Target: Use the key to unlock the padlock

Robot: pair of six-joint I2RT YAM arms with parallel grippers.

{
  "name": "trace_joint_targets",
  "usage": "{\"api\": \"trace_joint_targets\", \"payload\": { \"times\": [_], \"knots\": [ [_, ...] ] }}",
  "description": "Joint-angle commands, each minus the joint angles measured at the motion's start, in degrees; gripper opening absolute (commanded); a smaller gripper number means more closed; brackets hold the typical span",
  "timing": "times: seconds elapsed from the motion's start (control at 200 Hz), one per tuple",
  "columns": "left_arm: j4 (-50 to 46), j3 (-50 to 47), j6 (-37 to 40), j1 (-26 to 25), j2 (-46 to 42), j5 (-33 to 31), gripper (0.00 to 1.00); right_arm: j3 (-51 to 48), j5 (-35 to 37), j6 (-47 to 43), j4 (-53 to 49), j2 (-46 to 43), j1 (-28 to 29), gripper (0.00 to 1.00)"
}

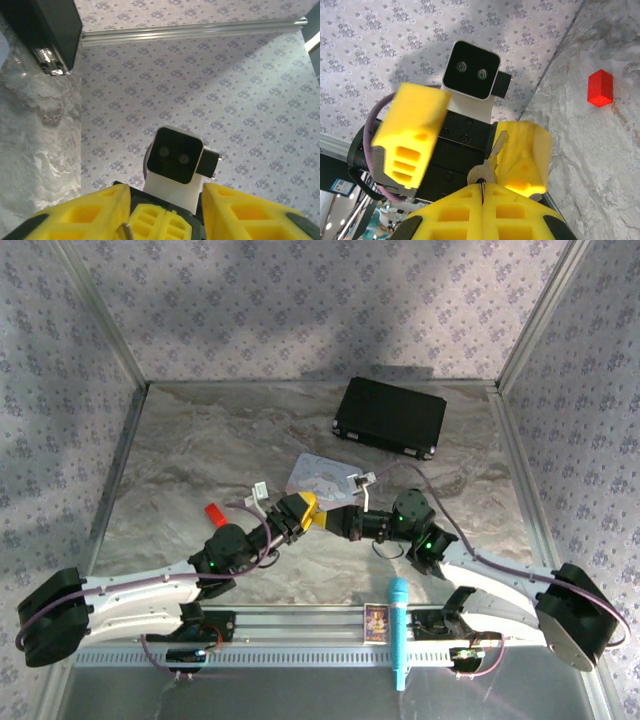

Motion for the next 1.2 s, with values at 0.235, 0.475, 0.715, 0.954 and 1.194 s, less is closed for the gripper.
{"api": "trace_joint_targets", "payload": {
  "times": [0.235,0.475,0.715,0.954,1.194],
  "knots": [
    [0.43,1.32,0.48,-0.46,0.61,-1.11,0.19,-1.25,1.52,1.04,-2.17,-1.67,-2.32,0.0],
    [-3.63,1.76,2.85,-0.37,-3.22,-1.96,0.16,-2.14,1.23,1.68,-3.01,-2.68,-3.53,0.0],
    [-1.96,0.97,2.08,-0.24,-0.94,-1.67,0.18,-1.25,0.38,1.33,-3.39,-3.05,-3.63,0.0],
    [-4.64,2.07,3.56,-0.19,0.3,-2.09,0.7,0.16,2.3,2.72,-0.03,-1.85,0.2,0.0],
    [2.17,1.48,2.68,-0.28,2.74,-2.29,0.81,1.9,4.42,5.23,6.42,5.1,3.95,0.0]
  ]
}}
